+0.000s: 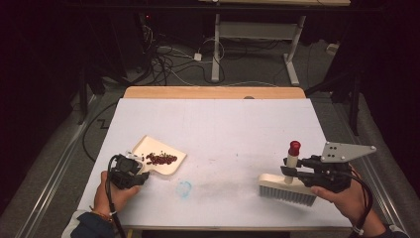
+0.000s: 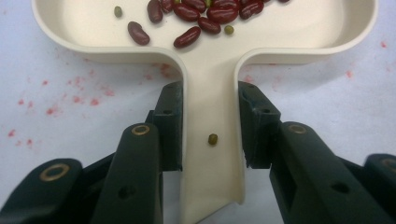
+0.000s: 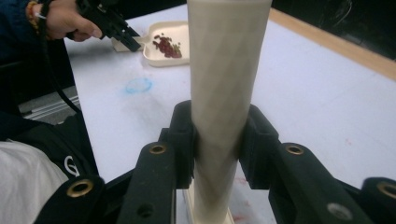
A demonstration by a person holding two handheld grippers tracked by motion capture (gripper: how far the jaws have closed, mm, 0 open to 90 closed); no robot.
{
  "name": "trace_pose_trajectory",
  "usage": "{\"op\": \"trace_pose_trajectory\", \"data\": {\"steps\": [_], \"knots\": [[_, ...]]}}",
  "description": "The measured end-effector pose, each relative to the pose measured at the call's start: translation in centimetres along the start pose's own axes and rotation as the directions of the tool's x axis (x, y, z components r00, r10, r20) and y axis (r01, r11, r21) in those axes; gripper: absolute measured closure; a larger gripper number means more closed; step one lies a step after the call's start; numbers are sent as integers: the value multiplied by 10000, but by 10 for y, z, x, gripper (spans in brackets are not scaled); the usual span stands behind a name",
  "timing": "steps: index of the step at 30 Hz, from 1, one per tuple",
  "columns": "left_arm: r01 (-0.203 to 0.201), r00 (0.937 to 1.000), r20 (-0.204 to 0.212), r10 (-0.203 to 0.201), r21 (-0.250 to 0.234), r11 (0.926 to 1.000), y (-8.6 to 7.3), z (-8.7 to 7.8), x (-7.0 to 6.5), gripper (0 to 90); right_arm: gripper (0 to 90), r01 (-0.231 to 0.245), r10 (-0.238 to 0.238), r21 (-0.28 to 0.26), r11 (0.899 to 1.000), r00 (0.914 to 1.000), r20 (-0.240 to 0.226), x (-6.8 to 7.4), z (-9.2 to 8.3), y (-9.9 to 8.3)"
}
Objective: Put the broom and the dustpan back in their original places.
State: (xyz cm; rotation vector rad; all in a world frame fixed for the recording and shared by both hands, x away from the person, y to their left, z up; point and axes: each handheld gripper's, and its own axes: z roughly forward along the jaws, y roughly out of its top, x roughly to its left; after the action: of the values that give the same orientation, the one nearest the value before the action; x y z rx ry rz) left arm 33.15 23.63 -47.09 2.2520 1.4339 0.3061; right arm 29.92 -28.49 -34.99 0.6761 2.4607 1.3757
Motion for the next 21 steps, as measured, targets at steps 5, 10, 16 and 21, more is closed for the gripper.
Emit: {"op": "trace_pose_trajectory", "data": {"steps": [5, 10, 16, 21], "knots": [[919, 9957, 91, -917, -202, 9956, 0, -2, -9, 609, 703, -383, 385, 288, 9989, 9993, -44, -21, 5, -4], [755, 9955, 591, -736, -309, 9967, -3, -5, -30, 505, 702, -697, 725, 621, 9956, 9964, -435, -47, 11, 1], [338, 9989, 363, -308, -842, 9959, -4, -11, -32, 419, 692, -1098, 1116, 741, 9912, 9936, -199, -72, 31, 5], [-869, 9962, -299, 820, -2553, 9630, -7, -27, -36, 258, 661, -1727, 1684, 579, 9833, 9830, 727, -85, 48, 4]]}}
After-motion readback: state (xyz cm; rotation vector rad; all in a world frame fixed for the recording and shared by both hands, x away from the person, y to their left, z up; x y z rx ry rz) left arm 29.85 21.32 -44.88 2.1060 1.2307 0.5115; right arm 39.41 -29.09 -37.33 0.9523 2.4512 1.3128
